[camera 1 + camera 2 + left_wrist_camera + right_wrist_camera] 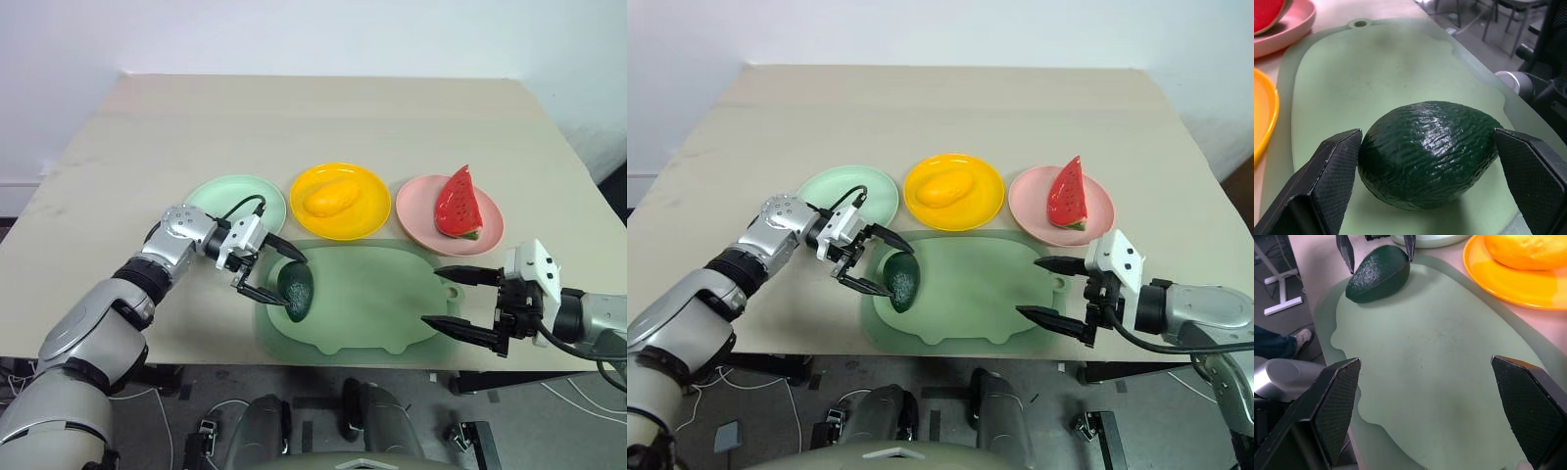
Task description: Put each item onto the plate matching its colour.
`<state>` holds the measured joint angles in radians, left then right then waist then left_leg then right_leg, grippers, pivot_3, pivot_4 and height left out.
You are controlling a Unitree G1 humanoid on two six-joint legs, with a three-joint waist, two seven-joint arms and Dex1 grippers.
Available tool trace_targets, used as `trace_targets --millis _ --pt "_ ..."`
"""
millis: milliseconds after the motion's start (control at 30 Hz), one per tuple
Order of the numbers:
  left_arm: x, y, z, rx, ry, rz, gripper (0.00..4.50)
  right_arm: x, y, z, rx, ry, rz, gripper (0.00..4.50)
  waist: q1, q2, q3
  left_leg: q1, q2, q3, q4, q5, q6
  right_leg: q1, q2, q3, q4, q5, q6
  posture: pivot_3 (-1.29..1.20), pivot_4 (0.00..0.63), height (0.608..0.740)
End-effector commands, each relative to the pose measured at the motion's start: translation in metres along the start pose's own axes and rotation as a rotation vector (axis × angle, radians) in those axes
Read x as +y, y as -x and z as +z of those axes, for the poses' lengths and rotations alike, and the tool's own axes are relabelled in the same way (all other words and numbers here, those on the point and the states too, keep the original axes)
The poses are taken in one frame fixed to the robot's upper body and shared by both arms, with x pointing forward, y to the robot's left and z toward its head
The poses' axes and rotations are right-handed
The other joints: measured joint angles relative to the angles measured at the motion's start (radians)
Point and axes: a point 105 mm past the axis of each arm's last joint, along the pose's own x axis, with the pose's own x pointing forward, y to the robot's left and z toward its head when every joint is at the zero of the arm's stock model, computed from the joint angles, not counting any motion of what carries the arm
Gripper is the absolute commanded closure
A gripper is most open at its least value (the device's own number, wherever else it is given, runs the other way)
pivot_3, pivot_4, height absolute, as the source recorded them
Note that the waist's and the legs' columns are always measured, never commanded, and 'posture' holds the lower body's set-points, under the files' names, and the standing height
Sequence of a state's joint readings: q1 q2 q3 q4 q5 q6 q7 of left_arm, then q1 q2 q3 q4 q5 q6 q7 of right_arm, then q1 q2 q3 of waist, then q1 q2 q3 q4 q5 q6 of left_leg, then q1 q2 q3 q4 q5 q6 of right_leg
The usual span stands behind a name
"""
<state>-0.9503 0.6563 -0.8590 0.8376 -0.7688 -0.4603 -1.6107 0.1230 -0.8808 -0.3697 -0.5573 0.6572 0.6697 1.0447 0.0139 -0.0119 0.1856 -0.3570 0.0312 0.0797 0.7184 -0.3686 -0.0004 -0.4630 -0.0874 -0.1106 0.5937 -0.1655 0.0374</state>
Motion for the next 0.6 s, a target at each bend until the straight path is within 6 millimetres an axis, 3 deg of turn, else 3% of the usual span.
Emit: trace_targets --millis 33,600 --pt "0.0 0.002 0.002 0.009 -0.021 -0.015 0.0 0.002 0.004 0.01 -0.025 0.037 -0.012 0.02 0.0 -0.001 0.0 0.0 0.0 0.0 0.0 0.0 0.0 0.0 0.0 0.0 0.0 0.0 0.0 0.0 0.15 0.733" --pt "-0.01 0.028 -0.005 0.01 -0.021 0.094 0.0 -0.001 -0.005 0.013 -0.034 0.024 0.018 0.02 0.001 -0.002 0.001 0.0 0.0 0.0 0.0 0.0 0.0 0.0 0.0 0.0 0.0 0.0 0.0 0.0 0.15 0.733"
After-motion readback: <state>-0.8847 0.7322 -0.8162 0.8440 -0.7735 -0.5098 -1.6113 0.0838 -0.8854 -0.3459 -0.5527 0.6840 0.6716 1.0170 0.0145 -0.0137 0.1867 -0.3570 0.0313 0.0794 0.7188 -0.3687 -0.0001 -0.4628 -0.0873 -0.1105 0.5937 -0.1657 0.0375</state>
